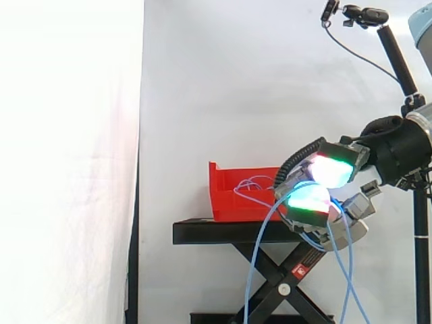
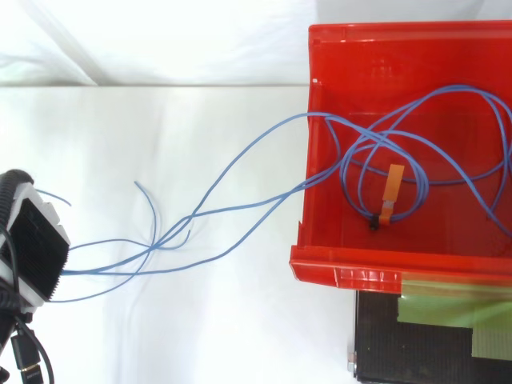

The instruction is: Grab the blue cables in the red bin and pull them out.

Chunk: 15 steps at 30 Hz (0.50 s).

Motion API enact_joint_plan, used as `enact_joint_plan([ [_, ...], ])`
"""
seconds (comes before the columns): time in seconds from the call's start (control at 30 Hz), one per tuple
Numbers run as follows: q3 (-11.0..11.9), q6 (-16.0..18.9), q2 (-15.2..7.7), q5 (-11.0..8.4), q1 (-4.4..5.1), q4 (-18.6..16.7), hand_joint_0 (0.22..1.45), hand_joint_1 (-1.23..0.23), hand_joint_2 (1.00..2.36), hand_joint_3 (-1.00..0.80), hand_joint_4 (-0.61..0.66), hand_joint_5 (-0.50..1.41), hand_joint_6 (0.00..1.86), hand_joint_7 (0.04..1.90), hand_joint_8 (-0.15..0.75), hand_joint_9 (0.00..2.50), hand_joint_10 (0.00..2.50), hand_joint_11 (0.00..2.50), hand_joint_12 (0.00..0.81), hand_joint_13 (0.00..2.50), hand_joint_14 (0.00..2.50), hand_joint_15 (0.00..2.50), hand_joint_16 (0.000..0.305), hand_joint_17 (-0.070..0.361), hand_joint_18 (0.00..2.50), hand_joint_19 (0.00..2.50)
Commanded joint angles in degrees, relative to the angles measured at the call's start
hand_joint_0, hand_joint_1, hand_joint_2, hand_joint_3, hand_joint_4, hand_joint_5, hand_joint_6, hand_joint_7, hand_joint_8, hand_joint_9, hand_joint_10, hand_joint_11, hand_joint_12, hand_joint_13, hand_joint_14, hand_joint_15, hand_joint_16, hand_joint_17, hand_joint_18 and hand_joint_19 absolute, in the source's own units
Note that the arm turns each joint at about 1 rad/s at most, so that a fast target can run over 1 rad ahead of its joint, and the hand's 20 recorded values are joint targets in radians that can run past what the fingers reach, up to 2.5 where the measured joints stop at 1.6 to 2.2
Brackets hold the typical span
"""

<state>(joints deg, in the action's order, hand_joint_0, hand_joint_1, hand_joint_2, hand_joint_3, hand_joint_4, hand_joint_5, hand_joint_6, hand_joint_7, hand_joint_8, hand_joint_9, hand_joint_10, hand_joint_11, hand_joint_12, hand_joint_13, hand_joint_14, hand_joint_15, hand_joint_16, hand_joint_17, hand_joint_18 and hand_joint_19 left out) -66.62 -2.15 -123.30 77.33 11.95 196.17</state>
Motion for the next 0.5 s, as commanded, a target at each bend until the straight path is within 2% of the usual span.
enact_joint_plan([
  [0.0, 0.00, 0.00, -0.01, 0.02, 0.00, 0.00, 0.96, -1.03, 1.01, -0.68, 0.04, 0.75, 1.65, 0.26, 0.235, 1.15, 0.03, 1.26, 0.300, 1.27, 0.87, 1.32, 0.041, 0.092, 1.08, 1.50],
  [0.47, 0.00, 0.00, -0.01, 0.02, 0.00, 0.00, 0.96, -1.03, 1.01, -0.67, 0.04, 0.76, 1.65, 0.26, 0.236, 1.15, 0.03, 1.25, 0.292, 1.27, 0.87, 1.32, 0.041, 0.092, 1.08, 1.50],
])
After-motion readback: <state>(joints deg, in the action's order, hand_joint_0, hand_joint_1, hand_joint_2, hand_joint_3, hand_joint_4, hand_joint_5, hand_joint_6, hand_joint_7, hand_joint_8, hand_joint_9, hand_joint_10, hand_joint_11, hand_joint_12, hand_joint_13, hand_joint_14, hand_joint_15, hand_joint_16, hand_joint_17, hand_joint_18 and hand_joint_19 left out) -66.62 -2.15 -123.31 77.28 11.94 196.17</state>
